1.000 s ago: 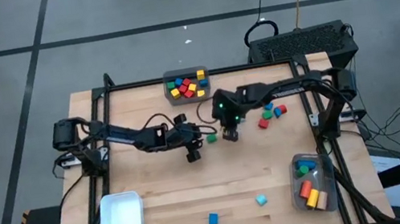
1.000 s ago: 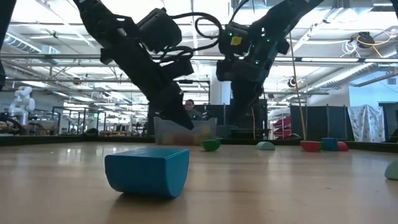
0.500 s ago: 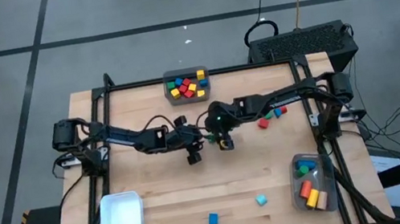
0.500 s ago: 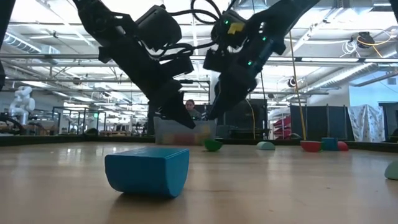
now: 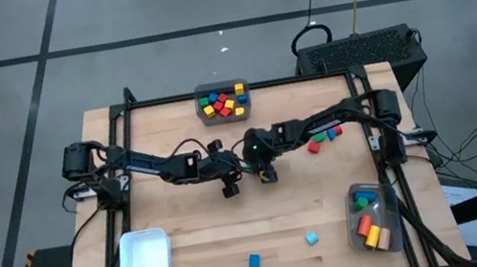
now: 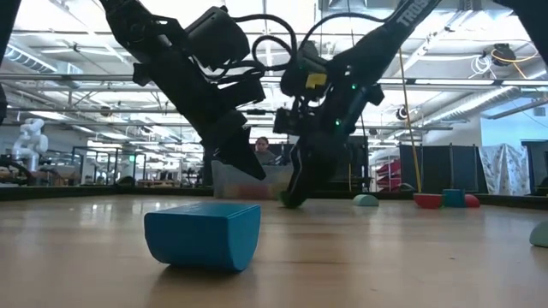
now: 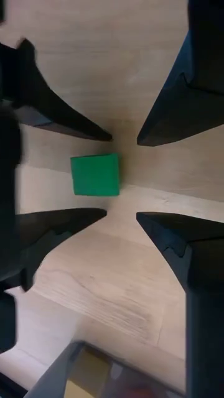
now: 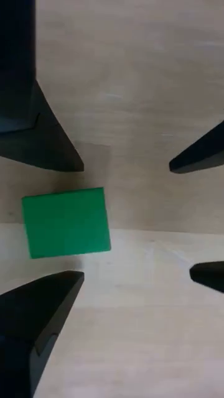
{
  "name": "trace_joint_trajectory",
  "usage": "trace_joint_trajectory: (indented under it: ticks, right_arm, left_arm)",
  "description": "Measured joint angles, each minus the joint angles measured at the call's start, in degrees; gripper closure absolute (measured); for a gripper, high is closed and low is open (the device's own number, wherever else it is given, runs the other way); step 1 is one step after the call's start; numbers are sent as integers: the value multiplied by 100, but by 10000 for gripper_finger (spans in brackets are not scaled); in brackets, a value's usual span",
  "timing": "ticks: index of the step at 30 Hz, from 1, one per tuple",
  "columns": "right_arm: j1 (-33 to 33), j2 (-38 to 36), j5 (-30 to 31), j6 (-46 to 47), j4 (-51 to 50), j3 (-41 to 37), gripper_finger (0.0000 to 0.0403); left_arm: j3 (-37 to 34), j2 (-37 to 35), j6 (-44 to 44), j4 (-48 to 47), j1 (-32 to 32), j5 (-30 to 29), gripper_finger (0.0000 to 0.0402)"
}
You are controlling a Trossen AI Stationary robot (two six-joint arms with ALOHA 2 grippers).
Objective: Sort blocks by size
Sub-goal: Put the green half circle block into the white bin
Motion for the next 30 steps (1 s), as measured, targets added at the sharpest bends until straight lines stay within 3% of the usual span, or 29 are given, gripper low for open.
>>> trace_joint_trajectory:
  ticks: [5, 13, 16, 24, 30]
  right_arm:
    - [0, 59, -39, 4, 11, 3, 175]
    - [0, 45, -22, 243, 0, 4, 288]
    - [-1, 44, -128, 261, 9, 4, 290]
    - [4, -49, -1515, 296, 64, -2, 290]
    - [-40, -59, -2375, 509, 215, -2, 290]
  left_arm:
    - [0, 0, -28, 12, 2, 9, 214]
    - [0, 69, -9, 108, 2, 292, 214]
    - [0, 208, 261, 77, -21, 382, 214]
    - [-2, 326, 1123, 202, -235, 424, 214]
    - [-2, 328, 1901, 597, -548, -49, 214]
